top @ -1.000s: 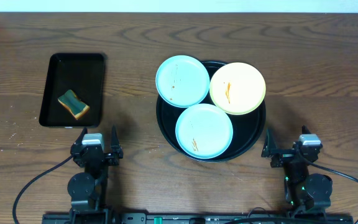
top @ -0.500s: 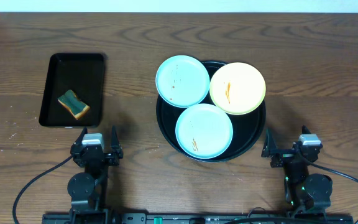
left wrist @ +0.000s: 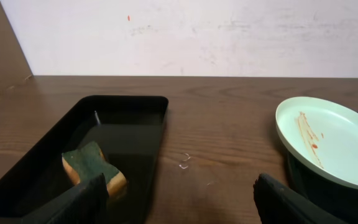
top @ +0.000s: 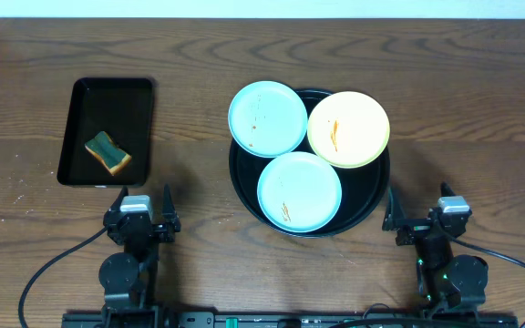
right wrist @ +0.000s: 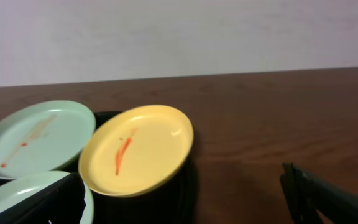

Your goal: Clean dirty plates on tray and stack at the side

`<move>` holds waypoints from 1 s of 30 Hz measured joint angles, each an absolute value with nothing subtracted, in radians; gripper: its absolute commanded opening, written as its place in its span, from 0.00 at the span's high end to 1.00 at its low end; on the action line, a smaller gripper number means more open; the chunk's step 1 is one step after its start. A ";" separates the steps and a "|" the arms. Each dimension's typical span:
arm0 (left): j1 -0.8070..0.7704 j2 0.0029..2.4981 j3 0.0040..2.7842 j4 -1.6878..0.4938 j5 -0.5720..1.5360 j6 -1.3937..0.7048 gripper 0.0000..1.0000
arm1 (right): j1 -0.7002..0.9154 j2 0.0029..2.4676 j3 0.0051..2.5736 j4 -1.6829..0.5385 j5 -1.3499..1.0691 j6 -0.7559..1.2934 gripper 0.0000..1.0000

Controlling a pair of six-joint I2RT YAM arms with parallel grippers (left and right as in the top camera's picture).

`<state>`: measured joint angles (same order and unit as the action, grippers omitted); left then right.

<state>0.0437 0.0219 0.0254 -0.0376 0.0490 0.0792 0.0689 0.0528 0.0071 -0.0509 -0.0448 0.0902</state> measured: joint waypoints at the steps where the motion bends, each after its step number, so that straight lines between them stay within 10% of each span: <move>1: 0.044 0.022 0.025 -0.036 0.049 0.079 0.24 | 0.069 0.053 0.007 -0.043 -0.056 0.090 0.01; 30: 0.044 0.232 0.397 -0.223 0.082 -0.054 0.24 | 0.069 0.193 0.203 0.086 -0.210 0.092 0.01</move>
